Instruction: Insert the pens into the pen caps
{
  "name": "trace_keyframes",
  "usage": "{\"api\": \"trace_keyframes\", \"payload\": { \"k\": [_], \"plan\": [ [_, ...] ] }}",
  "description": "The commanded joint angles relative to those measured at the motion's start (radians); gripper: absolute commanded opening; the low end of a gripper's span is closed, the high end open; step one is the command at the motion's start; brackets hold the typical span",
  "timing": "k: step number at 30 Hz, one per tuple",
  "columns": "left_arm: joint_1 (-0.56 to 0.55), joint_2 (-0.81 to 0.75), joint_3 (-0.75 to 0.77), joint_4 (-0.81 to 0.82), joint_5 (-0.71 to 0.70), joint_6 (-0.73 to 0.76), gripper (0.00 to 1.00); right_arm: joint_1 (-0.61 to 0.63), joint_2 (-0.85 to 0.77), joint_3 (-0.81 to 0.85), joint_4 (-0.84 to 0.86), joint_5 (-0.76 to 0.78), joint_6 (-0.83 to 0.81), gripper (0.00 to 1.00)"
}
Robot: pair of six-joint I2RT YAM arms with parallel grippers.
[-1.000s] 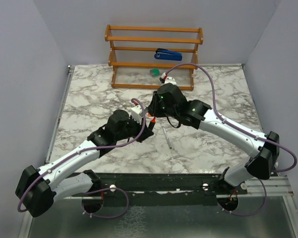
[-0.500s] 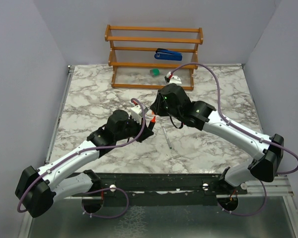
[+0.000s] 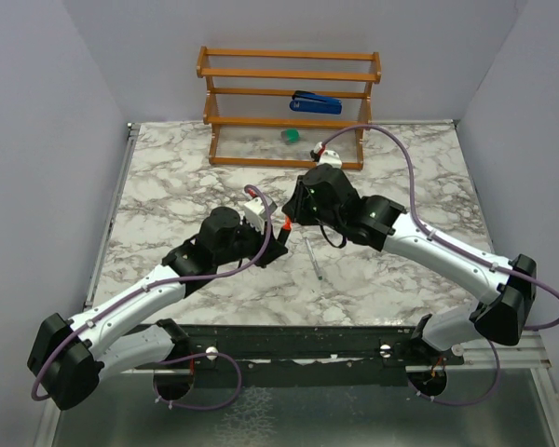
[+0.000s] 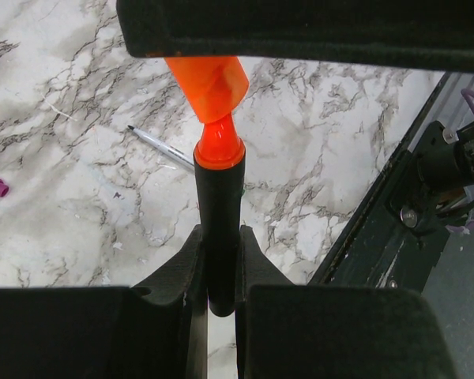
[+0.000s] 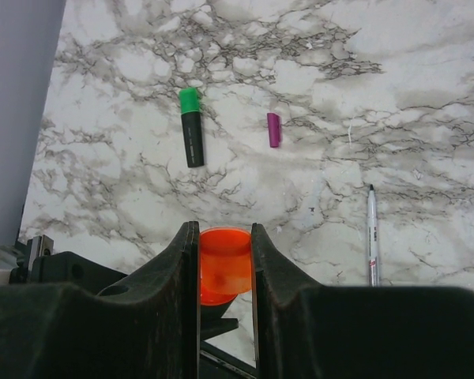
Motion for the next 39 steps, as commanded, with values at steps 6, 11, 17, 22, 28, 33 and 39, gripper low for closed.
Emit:
{"api": "trace_keyframes", "payload": {
  "k": [6, 11, 17, 22, 28, 33, 39],
  "plan": [
    [-0.005, -0.024, -0.005, 0.024, -0.021, -0.004, 0.00, 0.045, -0.019, -0.017, -0.005, -0.009, 0.033, 0.08],
    [-0.004, -0.046, -0.008, 0.026, -0.056, -0.008, 0.00, 0.059, -0.023, -0.023, 0.005, -0.016, 0.057, 0.08],
    [-0.003, -0.082, -0.010, 0.113, -0.126, -0.051, 0.00, 0.079, -0.065, -0.104, 0.080, -0.009, 0.119, 0.08],
    [-0.003, -0.112, -0.007, 0.206, -0.156, -0.074, 0.00, 0.092, -0.098, -0.142, 0.118, 0.006, 0.130, 0.08],
    [-0.003, -0.085, 0.042, 0.229, -0.083, -0.048, 0.00, 0.105, -0.109, -0.159, 0.140, 0.008, 0.118, 0.08],
    [-0.002, -0.078, 0.067, 0.235, -0.019, -0.006, 0.00, 0.123, -0.127, -0.197, 0.173, -0.001, 0.103, 0.08],
    [-0.003, -0.086, 0.108, 0.199, 0.043, 0.069, 0.00, 0.132, -0.144, -0.222, 0.178, -0.048, 0.011, 0.07]
  ]
}}
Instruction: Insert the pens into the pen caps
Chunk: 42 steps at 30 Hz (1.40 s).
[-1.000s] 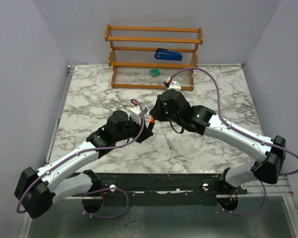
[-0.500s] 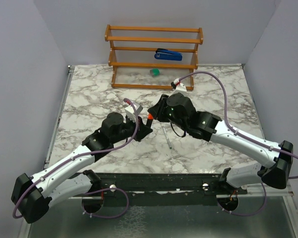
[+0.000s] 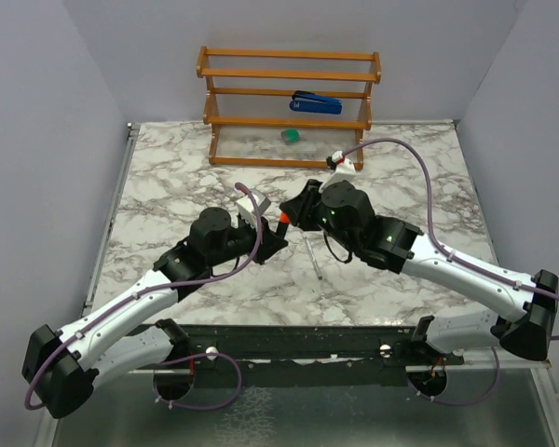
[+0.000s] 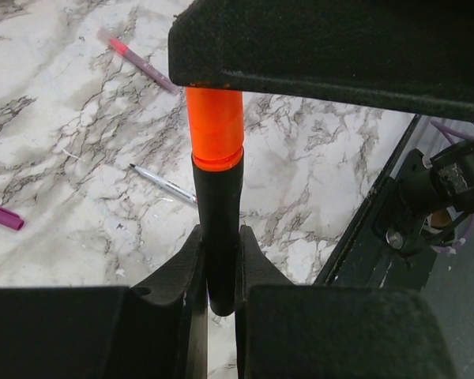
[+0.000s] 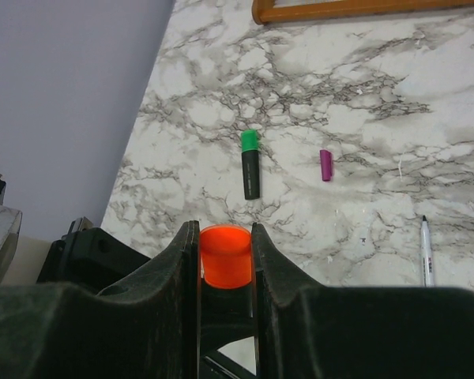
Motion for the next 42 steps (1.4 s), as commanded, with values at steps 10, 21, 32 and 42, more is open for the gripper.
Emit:
{"api": "trace_keyframes", "payload": {
  "k": [10, 21, 32, 42],
  "plan": [
    [0.004, -0.024, 0.134, 0.167, 0.079, 0.102, 0.00, 0.050, -0.004, -0.076, -0.068, -0.230, -0.178, 0.05],
    [0.007, -0.058, 0.111, 0.308, 0.016, 0.029, 0.00, 0.068, -0.042, -0.167, 0.070, -0.229, -0.133, 0.00],
    [0.007, -0.073, 0.137, 0.360, 0.022, 0.009, 0.00, 0.076, -0.072, -0.218, 0.111, -0.308, -0.188, 0.00],
    [0.008, -0.067, 0.176, 0.388, 0.035, -0.005, 0.00, 0.079, -0.067, -0.262, 0.110, -0.369, -0.192, 0.00]
  ]
}}
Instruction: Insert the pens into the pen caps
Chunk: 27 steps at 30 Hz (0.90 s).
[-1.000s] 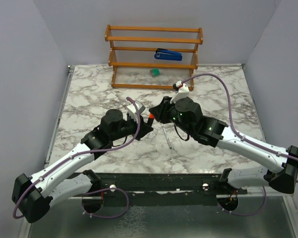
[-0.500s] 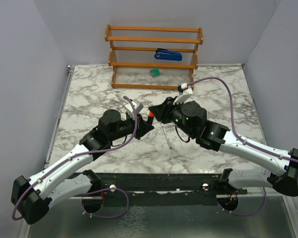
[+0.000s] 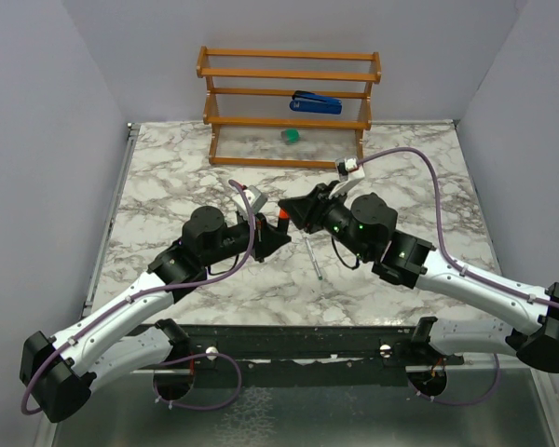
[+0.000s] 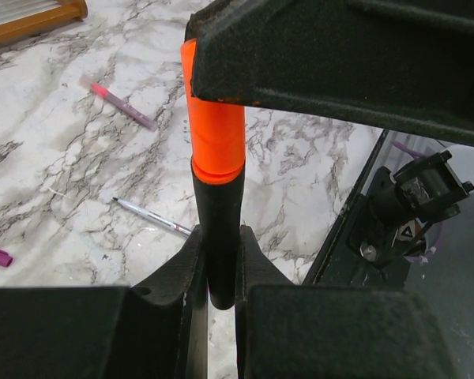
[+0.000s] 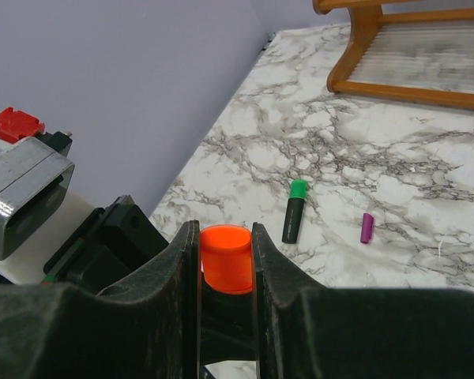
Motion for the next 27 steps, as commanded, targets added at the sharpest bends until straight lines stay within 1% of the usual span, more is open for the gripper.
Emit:
{"api": "trace_keyframes", "payload": {
  "k": [1, 8, 20, 23, 27],
  "plan": [
    [0.002, -0.031, 0.138, 0.359, 0.005, -0.002, 0.00, 0.069, 0.058, -0.083, -0.240, -0.265, 0.006, 0.00],
    [0.001, -0.023, 0.180, 0.322, 0.009, 0.026, 0.00, 0.074, 0.058, -0.095, -0.302, -0.277, -0.041, 0.00],
    [0.002, -0.005, 0.211, 0.272, -0.020, 0.055, 0.00, 0.085, 0.080, -0.060, -0.410, -0.206, -0.152, 0.00],
    [0.002, -0.003, 0.216, 0.268, -0.022, 0.061, 0.00, 0.087, 0.084, -0.060, -0.410, -0.203, -0.157, 0.00],
    [0.003, -0.006, 0.219, 0.268, -0.031, 0.067, 0.00, 0.087, 0.076, -0.088, -0.370, -0.243, -0.125, 0.00]
  ]
}}
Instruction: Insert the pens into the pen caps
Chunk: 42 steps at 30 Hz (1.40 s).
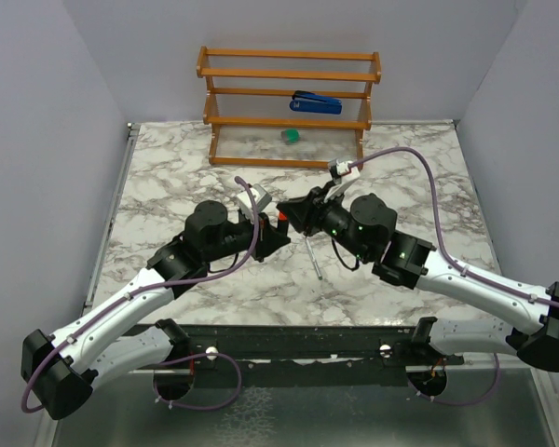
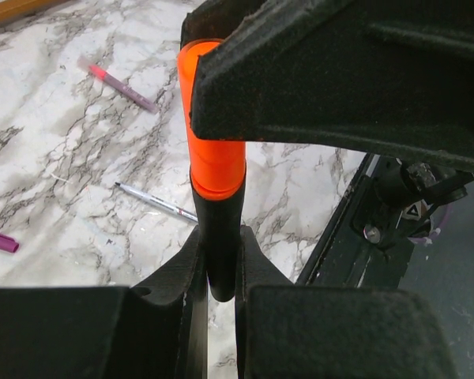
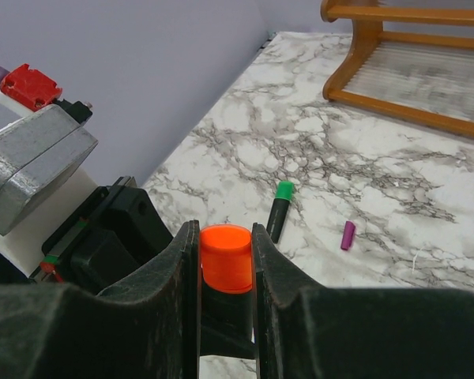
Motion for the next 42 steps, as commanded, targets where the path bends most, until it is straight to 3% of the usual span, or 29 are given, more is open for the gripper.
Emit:
{"api": "trace_keyframes", "payload": {
  "k": [1, 8, 14, 23, 42],
  "plan": [
    [0.003, -0.031, 0.153, 0.376, -0.048, 0.032, 0.00, 0.071, 0.067, -0.117, -0.327, -0.242, 0.024, 0.00],
    [0.004, -0.042, 0.155, 0.376, -0.061, 0.038, 0.00, 0.071, 0.033, -0.188, -0.193, -0.365, 0.103, 0.00],
    [0.004, -0.048, 0.161, 0.376, -0.060, 0.038, 0.00, 0.071, 0.037, -0.194, -0.200, -0.381, 0.100, 0.00],
    [0.005, -0.054, 0.173, 0.354, -0.070, 0.045, 0.00, 0.074, 0.058, -0.137, -0.363, -0.235, 0.015, 0.00],
    [0.005, -0.036, 0.191, 0.349, -0.083, 0.045, 0.00, 0.093, 0.050, -0.153, -0.437, -0.110, -0.054, 0.00]
  ]
}}
